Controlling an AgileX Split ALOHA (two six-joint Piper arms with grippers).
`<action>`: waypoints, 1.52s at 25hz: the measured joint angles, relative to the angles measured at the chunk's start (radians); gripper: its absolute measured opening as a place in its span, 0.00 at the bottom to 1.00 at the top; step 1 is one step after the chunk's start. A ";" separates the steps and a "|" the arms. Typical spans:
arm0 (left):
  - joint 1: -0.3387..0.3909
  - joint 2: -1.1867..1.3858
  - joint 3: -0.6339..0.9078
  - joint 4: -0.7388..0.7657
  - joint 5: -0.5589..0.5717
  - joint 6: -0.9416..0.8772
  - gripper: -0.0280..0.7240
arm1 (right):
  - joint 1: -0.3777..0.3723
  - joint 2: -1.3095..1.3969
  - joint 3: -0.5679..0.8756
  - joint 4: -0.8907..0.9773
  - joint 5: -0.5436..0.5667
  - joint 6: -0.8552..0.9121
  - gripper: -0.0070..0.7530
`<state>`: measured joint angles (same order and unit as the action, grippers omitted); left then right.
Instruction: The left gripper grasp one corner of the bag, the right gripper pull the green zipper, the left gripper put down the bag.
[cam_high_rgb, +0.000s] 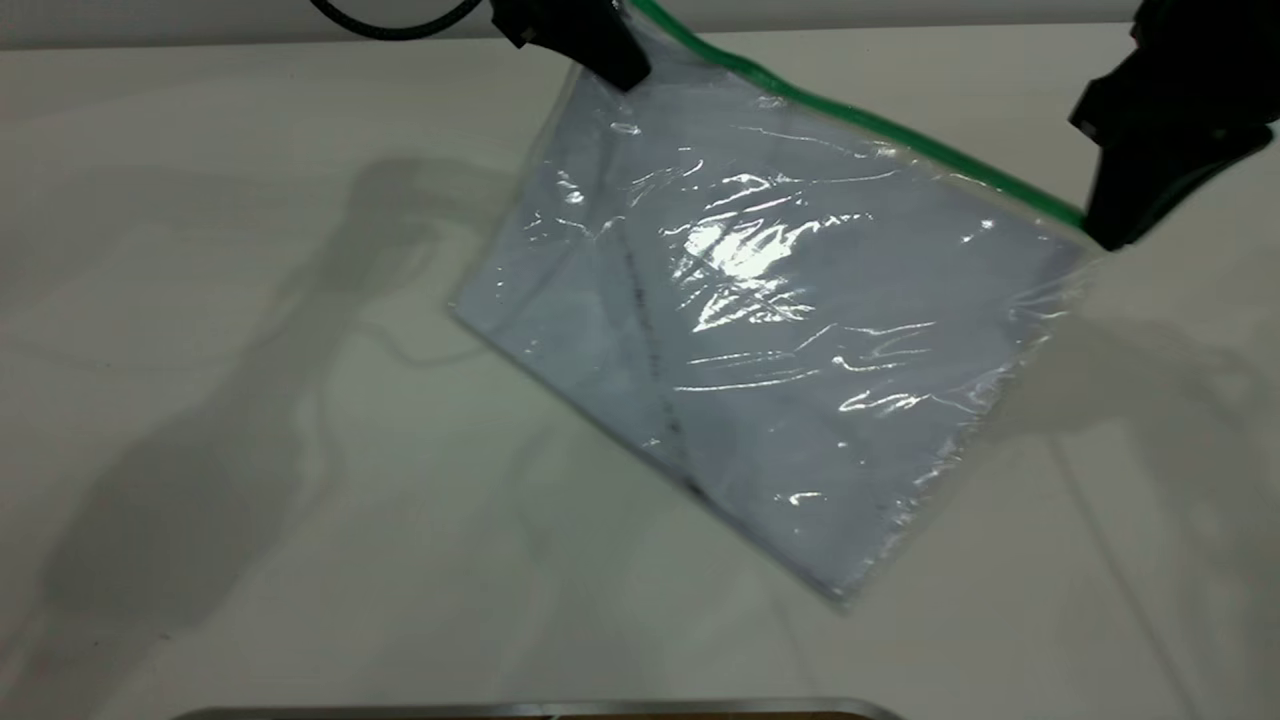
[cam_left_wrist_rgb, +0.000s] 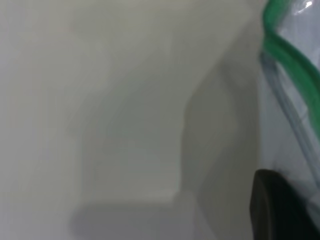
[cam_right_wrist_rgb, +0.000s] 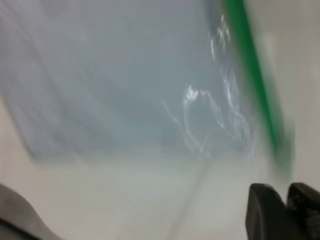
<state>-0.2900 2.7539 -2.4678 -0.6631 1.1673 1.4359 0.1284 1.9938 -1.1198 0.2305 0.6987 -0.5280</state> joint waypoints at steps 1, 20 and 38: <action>0.002 0.000 0.000 0.021 0.000 -0.019 0.20 | -0.006 0.000 0.002 -0.011 0.003 0.004 0.27; 0.011 -0.007 -0.426 0.515 0.000 -0.750 0.88 | -0.009 -0.264 -0.053 -0.036 -0.168 0.056 0.77; 0.011 -0.654 -0.149 0.793 0.000 -1.256 0.72 | -0.009 -1.041 -0.059 -0.059 0.261 0.184 0.77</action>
<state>-0.2786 2.0995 -2.6173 0.1302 1.1673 0.1800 0.1198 0.9527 -1.1784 0.1716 0.9600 -0.3439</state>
